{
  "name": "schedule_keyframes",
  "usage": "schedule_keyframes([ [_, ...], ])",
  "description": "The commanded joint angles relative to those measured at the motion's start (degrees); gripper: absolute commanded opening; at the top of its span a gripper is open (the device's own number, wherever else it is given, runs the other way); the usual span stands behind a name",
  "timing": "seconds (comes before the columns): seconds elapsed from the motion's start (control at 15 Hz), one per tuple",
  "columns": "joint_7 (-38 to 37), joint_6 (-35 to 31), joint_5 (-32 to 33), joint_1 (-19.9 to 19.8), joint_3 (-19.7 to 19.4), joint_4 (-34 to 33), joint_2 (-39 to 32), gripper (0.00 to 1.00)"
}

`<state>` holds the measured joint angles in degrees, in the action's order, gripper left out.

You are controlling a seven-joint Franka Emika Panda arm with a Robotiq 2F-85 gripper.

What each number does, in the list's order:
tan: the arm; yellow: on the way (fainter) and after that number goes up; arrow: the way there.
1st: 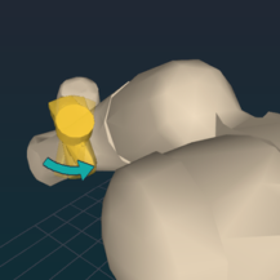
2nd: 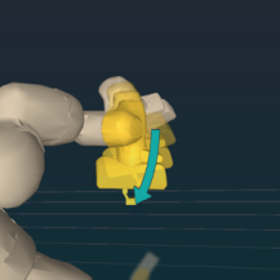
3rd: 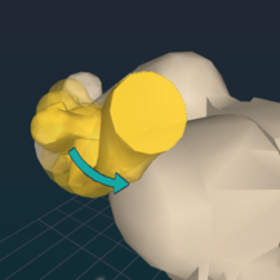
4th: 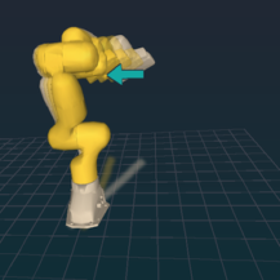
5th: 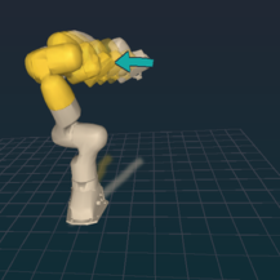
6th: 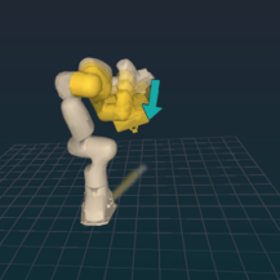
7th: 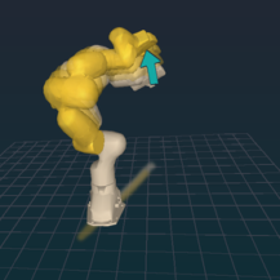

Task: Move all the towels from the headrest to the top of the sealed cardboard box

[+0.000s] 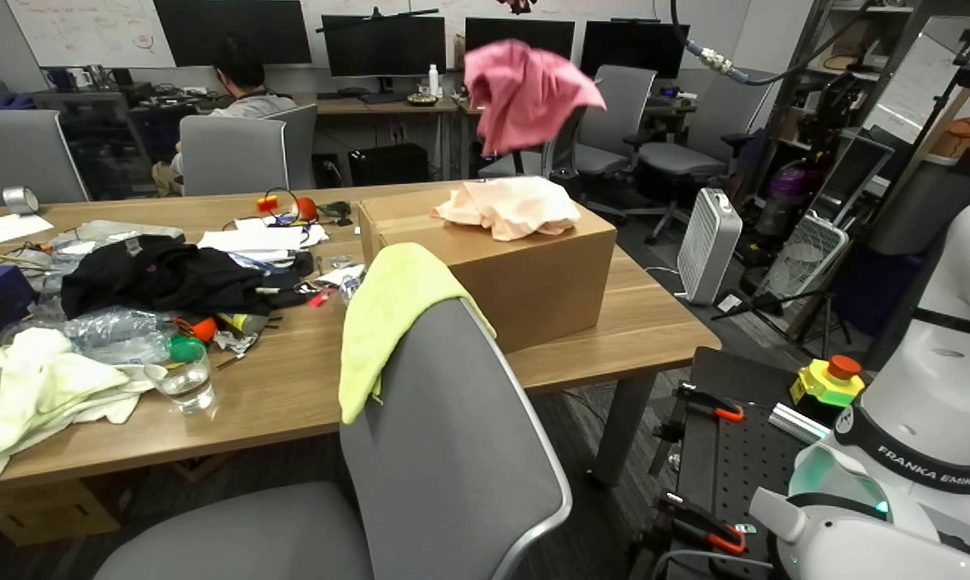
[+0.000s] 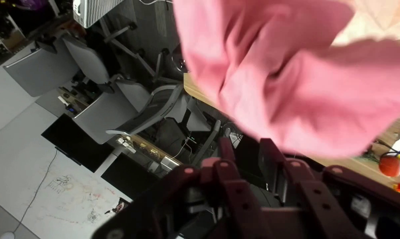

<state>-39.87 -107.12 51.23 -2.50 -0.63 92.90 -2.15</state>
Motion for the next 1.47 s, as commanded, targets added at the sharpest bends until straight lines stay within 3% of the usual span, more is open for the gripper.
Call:
schedule_keyframes([
  [0.0,-1.2,2.2,1.2,1.1,-0.2,-3.3,-2.5,0.61],
  [0.33,0.8,1.8,0.7,2.2,0.3,-0.6,-2.1,0.98],
  [0.93,16.2,0.1,-11.0,6.9,5.1,10.7,5.1,1.0],
  [1.4,31.5,-0.1,-26.7,10.5,8.8,19.2,12.3,1.0],
])
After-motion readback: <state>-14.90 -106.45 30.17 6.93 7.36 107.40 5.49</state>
